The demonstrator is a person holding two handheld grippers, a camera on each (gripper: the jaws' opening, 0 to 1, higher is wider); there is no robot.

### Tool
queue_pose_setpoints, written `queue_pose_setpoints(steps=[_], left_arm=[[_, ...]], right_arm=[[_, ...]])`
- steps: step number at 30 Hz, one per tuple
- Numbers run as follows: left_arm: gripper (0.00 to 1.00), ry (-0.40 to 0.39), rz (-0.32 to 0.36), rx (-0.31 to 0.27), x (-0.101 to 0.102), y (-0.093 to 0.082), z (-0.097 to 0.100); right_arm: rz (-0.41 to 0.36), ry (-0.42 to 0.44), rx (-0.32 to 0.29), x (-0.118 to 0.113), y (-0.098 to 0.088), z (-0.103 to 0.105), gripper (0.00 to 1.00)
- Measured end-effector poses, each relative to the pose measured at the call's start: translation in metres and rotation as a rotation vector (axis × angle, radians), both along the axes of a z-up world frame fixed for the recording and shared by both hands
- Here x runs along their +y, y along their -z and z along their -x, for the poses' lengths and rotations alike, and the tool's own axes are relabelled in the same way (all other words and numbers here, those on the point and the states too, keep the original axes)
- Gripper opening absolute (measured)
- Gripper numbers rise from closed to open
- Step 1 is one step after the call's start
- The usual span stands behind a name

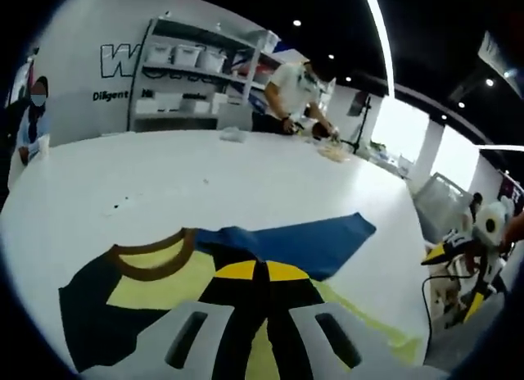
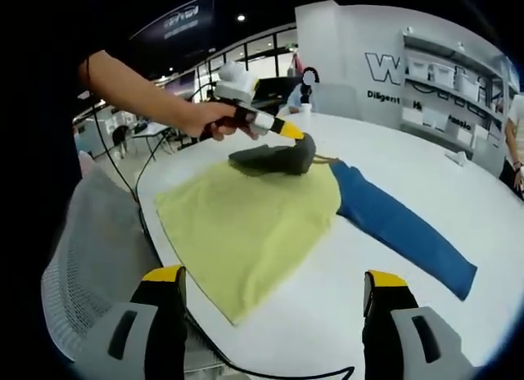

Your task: Fold the garment on the visible template until the final outline fits inside the template.

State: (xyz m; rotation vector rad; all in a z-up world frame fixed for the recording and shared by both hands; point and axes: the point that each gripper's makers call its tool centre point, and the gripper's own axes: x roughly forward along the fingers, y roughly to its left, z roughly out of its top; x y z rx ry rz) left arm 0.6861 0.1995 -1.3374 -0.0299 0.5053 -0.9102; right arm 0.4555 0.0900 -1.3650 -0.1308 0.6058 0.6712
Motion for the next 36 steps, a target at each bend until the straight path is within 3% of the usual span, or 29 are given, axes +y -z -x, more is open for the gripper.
queue_pose_setpoints(steps=[8,21,36], left_arm=[[0.01,0.047,-0.075,0.054,-0.007,0.029,0.006],[0.01,0.077,-0.124,0.095,-0.015,0.052,0.014],[0.01,0.212,-0.137,0.088,-0.033,0.061,0.04]], right_arm=[[0.0,0.004,0.003,-0.001,0.001,0.001,0.88],[0.003,0.005,0.004,-0.003,0.002,0.002,0.88],[0.007,0.01,0.007,-0.005,0.001,0.003,0.87]])
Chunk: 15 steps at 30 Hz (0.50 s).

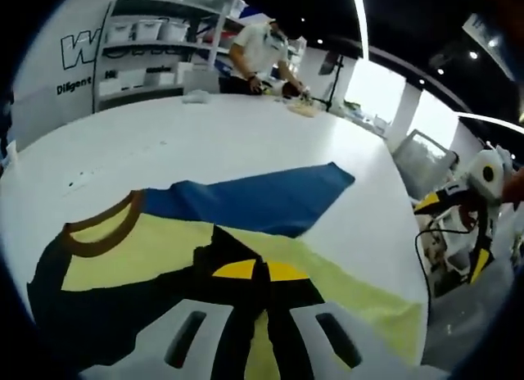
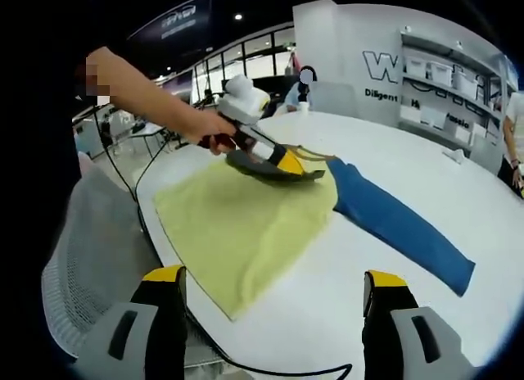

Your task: Fold the garment on the visible template until the final outline fits inside the template.

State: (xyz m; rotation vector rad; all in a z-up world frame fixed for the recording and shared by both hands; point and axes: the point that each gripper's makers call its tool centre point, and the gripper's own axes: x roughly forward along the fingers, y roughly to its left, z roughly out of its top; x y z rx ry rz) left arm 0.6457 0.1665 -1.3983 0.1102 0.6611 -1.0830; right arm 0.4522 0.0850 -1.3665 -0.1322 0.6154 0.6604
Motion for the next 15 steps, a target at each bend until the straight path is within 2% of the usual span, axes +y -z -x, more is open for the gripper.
queue_pose_setpoints(steps=[9,15], left_arm=[[0.03,0.003,0.018,0.041,-0.0027,0.0014,0.0059],[0.11,0.007,0.032,0.038,-0.0037,-0.0016,0.0056]], right_arm=[[0.0,0.0,0.002,-0.0001,0.0008,0.0012,0.87],[0.002,-0.002,0.001,-0.0001,0.0002,0.0007,0.87]])
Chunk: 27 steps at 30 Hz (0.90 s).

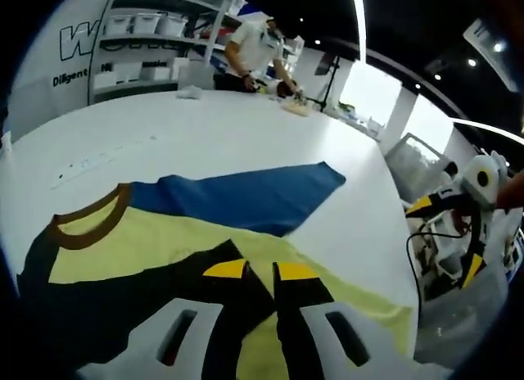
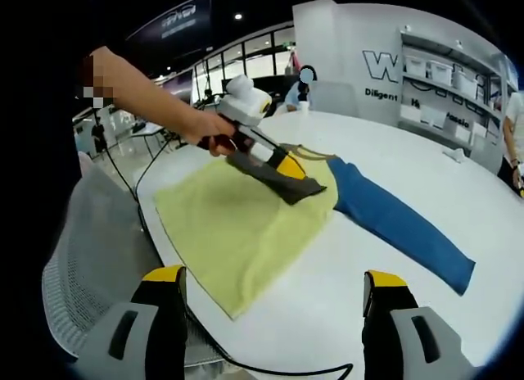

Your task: Fold the garment on the visible template until the final outline fits inside the template.

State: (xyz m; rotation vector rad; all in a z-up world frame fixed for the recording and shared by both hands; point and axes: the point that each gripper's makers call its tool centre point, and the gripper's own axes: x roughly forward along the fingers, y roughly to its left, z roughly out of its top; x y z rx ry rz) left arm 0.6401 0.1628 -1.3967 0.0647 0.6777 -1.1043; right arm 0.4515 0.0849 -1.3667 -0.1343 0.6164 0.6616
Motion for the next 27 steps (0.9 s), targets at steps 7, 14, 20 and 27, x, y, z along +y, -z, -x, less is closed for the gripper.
queue_pose_setpoints(steps=[7,14,20,27], left_arm=[[0.11,-0.014,-0.007,-0.001,0.008,-0.001,-0.005],[0.11,-0.036,-0.006,-0.034,0.025,-0.009,-0.014],[0.13,-0.071,-0.006,-0.061,0.045,-0.012,-0.024],[0.13,-0.065,-0.03,-0.12,0.06,-0.019,-0.026]], right_arm=[[0.0,0.003,-0.004,-0.001,-0.001,-0.002,0.87],[0.0,0.005,-0.008,-0.003,-0.002,-0.005,0.88],[0.003,0.006,-0.016,-0.003,-0.004,-0.01,0.88],[0.025,0.002,-0.024,-0.005,-0.004,-0.014,0.86]])
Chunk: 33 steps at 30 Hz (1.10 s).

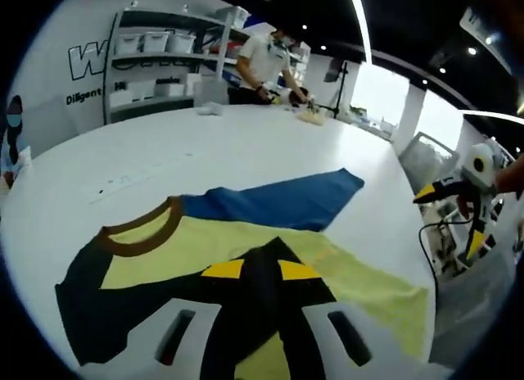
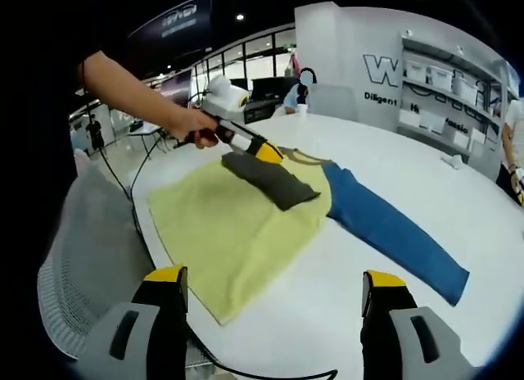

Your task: Fold the garment on the visible template until the final outline fits inside the template.

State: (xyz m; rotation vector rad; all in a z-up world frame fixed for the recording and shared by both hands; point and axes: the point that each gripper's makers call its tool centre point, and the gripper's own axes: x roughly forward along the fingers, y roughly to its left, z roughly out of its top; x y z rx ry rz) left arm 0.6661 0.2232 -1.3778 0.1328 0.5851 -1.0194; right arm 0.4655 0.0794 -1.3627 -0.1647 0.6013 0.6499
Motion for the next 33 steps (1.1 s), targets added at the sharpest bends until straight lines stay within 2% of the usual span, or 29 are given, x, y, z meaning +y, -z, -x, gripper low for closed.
queue_pose_setpoints(steps=[8,14,18,20,23,28,33], left_arm=[[0.21,0.043,-0.035,-0.059,0.015,-0.007,0.007],[0.2,0.053,-0.022,-0.096,0.028,-0.015,0.011],[0.32,0.042,-0.012,-0.102,0.038,-0.021,0.012],[0.41,0.043,-0.019,-0.126,0.042,-0.024,0.013],[0.49,0.043,-0.026,-0.153,0.049,-0.027,0.016],[0.67,0.034,-0.043,-0.161,0.06,-0.027,0.019],[0.74,0.026,-0.049,-0.161,0.073,-0.03,0.027]], right_arm=[[-0.012,0.036,-0.011,-0.01,-0.003,-0.013,0.86],[-0.013,0.05,-0.016,-0.016,-0.004,-0.021,0.86],[-0.021,0.067,-0.017,-0.022,-0.004,-0.027,0.86],[-0.018,0.074,-0.019,-0.025,-0.004,-0.03,0.87],[-0.022,0.098,-0.02,-0.033,-0.006,-0.035,0.88],[-0.018,0.13,-0.028,-0.046,-0.007,-0.043,0.88],[-0.003,0.163,-0.034,-0.061,-0.007,-0.051,0.87]])
